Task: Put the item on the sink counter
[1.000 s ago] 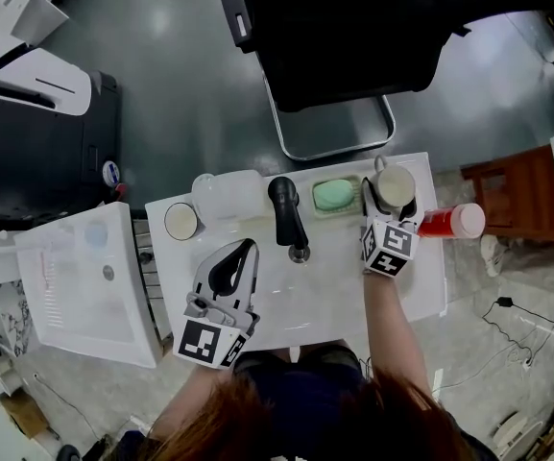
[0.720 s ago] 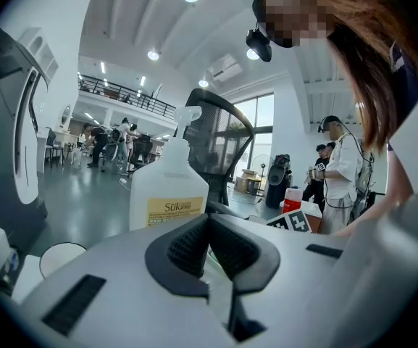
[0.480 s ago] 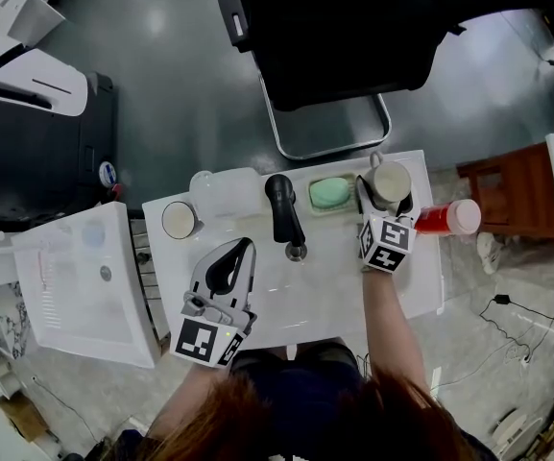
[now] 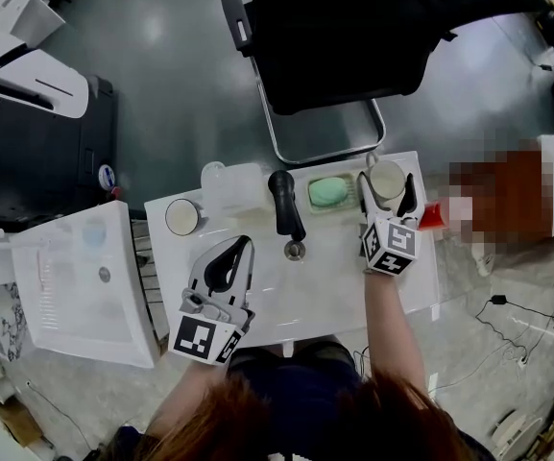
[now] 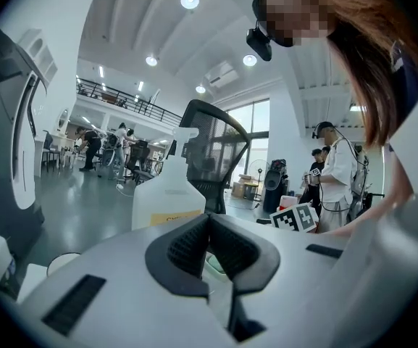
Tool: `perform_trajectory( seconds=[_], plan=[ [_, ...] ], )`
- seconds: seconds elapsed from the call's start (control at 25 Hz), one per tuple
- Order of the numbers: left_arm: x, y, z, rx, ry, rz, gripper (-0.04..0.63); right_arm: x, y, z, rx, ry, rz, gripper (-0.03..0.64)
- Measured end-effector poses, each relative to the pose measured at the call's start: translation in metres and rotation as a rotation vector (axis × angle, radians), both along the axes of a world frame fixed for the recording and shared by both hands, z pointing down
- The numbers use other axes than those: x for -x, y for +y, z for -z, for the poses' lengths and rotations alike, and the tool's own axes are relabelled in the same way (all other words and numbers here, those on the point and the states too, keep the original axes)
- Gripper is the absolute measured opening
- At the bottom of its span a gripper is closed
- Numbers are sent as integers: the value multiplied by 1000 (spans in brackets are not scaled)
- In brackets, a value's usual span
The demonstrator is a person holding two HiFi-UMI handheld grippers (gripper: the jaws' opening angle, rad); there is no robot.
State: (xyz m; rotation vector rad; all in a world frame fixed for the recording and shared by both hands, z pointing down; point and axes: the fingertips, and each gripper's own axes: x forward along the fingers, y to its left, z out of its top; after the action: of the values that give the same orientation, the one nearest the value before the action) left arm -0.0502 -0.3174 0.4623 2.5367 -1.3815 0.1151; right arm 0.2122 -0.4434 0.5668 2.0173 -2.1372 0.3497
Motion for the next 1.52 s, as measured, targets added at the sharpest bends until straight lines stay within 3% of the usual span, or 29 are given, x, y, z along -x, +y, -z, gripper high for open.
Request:
perform_trajectory(
  seconds=[0.16, 0.24, 0.36, 0.44, 0.52, 1.08, 1.24, 1.52],
  plan=[
    [1, 1, 8, -19, 9, -5, 21, 7, 7, 33, -66, 28, 18, 432],
    [1, 0, 14, -33, 15, -6, 21, 10, 13, 52, -105, 32, 26, 335],
    [2, 1, 24, -52, 22, -10, 21, 17, 30, 82, -157, 39, 36, 132],
    [3, 1, 30, -66, 28, -12, 21, 24, 41, 99, -182, 37, 55, 56],
    [4, 1, 37, -82, 34, -12, 21, 32, 53, 117, -206, 41, 81, 26],
    [7, 25, 80, -170, 54, -46, 21, 54, 141, 203, -293, -7, 125, 15],
    [-3, 33, 92, -180, 52, -50, 21, 51, 154, 215, -299, -22, 140, 15],
    [11, 45, 92, -195, 60, -56, 21, 76, 175, 213, -286, -41, 156, 15]
  ],
)
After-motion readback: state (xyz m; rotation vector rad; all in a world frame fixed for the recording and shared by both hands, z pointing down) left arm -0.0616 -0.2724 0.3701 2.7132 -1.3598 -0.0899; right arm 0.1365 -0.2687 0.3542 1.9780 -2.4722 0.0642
